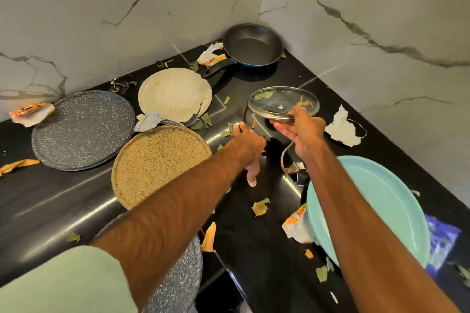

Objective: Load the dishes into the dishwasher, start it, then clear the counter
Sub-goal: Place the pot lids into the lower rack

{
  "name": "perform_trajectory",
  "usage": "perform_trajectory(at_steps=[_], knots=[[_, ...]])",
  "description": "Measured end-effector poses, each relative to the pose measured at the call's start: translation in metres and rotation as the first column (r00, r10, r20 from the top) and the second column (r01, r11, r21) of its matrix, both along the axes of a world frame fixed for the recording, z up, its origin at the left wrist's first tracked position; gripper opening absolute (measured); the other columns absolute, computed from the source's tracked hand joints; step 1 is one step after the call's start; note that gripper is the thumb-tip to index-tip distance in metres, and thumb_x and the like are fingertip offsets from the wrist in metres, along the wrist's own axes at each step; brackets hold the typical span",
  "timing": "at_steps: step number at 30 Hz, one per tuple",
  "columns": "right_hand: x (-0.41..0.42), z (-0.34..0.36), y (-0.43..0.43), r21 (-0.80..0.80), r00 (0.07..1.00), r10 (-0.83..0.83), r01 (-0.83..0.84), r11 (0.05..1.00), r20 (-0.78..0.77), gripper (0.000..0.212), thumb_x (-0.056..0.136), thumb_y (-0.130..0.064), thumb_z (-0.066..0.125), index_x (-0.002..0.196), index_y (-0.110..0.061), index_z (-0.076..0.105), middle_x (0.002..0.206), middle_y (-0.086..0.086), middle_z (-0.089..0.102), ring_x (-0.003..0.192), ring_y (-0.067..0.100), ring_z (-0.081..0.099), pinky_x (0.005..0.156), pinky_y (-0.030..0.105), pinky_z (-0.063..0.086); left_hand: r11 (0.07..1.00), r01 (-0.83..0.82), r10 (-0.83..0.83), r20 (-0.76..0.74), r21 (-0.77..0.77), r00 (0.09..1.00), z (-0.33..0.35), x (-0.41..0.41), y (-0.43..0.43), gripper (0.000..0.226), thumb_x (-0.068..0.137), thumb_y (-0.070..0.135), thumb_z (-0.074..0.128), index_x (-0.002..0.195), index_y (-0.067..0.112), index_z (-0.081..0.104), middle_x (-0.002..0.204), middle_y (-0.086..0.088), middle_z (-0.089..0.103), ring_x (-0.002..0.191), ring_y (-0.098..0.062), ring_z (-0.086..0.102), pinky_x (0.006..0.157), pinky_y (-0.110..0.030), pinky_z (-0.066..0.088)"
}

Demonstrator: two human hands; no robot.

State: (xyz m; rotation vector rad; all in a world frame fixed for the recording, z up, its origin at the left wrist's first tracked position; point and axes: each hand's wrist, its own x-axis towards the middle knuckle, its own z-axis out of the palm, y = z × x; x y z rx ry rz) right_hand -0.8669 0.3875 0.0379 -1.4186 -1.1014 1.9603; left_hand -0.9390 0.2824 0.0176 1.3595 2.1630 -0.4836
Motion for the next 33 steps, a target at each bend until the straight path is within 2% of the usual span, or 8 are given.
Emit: perform_trajectory(at_steps=[3, 7, 10, 14, 17, 23, 27, 33], knots=[[0.028, 0.009, -0.029, 0.001, 1.0, -0.007, 0.007, 1.0, 0.019, 0.035, 0.09, -0.004, 0.065, 0.124, 0.004, 0.058, 0.095, 0.02, 0.074, 0.075, 0.028, 0.076, 0.06, 0.029, 0.061, 0.999, -0.029, 0.028, 0.032, 0.038, 0.999, 0.01, 0.002, -0.019, 0.114, 0.071, 0.055, 0.082, 0.153, 0.0, 0.025, 0.162, -0.027, 0.011, 0.15, -0.048, 0.004, 0.119, -0.055, 0.018], [0.075, 0.018, -0.067, 0.009, 0.999, 0.001, -0.002, 1.0, 0.052, 0.038, 0.092, -0.015, 0.067, 0.124, 0.004, 0.061, 0.095, 0.018, 0.076, 0.077, 0.027, 0.077, 0.065, 0.031, 0.062, 0.98, -0.012, 0.0, 0.057, 0.201, 0.998, 0.008, 0.018, -0.047, 0.076, 0.082, 0.049, 0.076, 0.139, 0.008, 0.047, 0.144, -0.015, 0.047, 0.135, -0.034, 0.04, 0.11, -0.047, 0.041], [0.119, 0.033, -0.098, 0.06, 0.993, -0.054, 0.048, 0.997, 0.103, 0.035, 0.09, -0.017, 0.069, 0.119, 0.002, 0.064, 0.094, 0.016, 0.077, 0.076, 0.025, 0.077, 0.071, 0.035, 0.063, 0.923, 0.019, -0.051, 0.074, 0.383, 0.996, -0.004, 0.042, -0.081, 0.052, 0.089, 0.035, 0.07, 0.13, 0.007, 0.054, 0.136, -0.013, 0.053, 0.129, -0.031, 0.048, 0.104, -0.04, 0.041], [0.19, 0.06, -0.146, 0.175, 0.98, -0.124, 0.096, 0.98, 0.153, 0.018, 0.09, -0.016, 0.069, 0.098, 0.0, 0.07, 0.085, 0.014, 0.077, 0.075, 0.026, 0.077, 0.072, 0.037, 0.063, 0.839, 0.001, -0.106, 0.162, 0.544, 0.981, -0.02, 0.08, -0.139, 0.057, 0.082, 0.002, 0.061, 0.138, 0.009, 0.051, 0.154, -0.011, 0.04, 0.142, -0.027, 0.037, 0.117, -0.036, 0.027], [0.239, 0.074, -0.181, 0.271, 0.956, -0.207, 0.147, 0.951, 0.209, 0.013, 0.088, -0.013, 0.067, 0.092, -0.002, 0.072, 0.082, 0.013, 0.077, 0.073, 0.024, 0.076, 0.07, 0.04, 0.063, 0.795, -0.025, -0.161, 0.251, 0.606, 0.954, -0.008, 0.105, -0.177, 0.058, 0.08, -0.01, 0.054, 0.133, 0.012, 0.056, 0.137, -0.011, 0.059, 0.126, -0.032, 0.053, 0.107, -0.044, 0.043], [0.35, 0.078, -0.253, 0.516, 0.82, -0.357, 0.089, 0.852, 0.447, 0.022, 0.083, -0.029, 0.067, 0.073, -0.011, 0.075, 0.064, -0.002, 0.074, 0.063, 0.02, 0.074, 0.06, 0.05, 0.062, 0.781, 0.179, -0.379, 0.227, 0.598, 0.897, 0.023, 0.162, -0.211, 0.016, 0.083, 0.015, 0.061, 0.094, 0.023, 0.07, 0.088, 0.001, 0.075, 0.086, -0.028, 0.071, 0.071, -0.042, 0.057], [0.431, 0.082, -0.317, 0.604, 0.737, -0.473, 0.111, 0.789, 0.483, 0.029, 0.089, -0.029, 0.064, 0.07, -0.01, 0.071, 0.063, -0.002, 0.073, 0.061, 0.013, 0.073, 0.062, 0.045, 0.061, 0.761, 0.394, -0.55, 0.191, 0.516, 0.813, 0.044, 0.23, -0.23, 0.014, 0.086, 0.039, 0.066, 0.098, 0.034, 0.071, 0.093, 0.015, 0.075, 0.09, -0.015, 0.07, 0.075, -0.031, 0.054], [0.543, 0.084, -0.41, 0.583, 0.518, -0.55, 0.116, 0.804, 0.655, 0.032, 0.095, -0.032, 0.062, 0.072, -0.012, 0.071, 0.062, 0.0, 0.068, 0.056, 0.015, 0.063, 0.056, 0.034, 0.053, 0.612, 0.608, -0.768, 0.197, 0.506, 0.609, 0.054, 0.348, -0.231, 0.022, 0.093, 0.022, 0.051, 0.097, 0.028, 0.072, 0.094, 0.006, 0.074, 0.087, -0.026, 0.068, 0.067, -0.03, 0.045]])
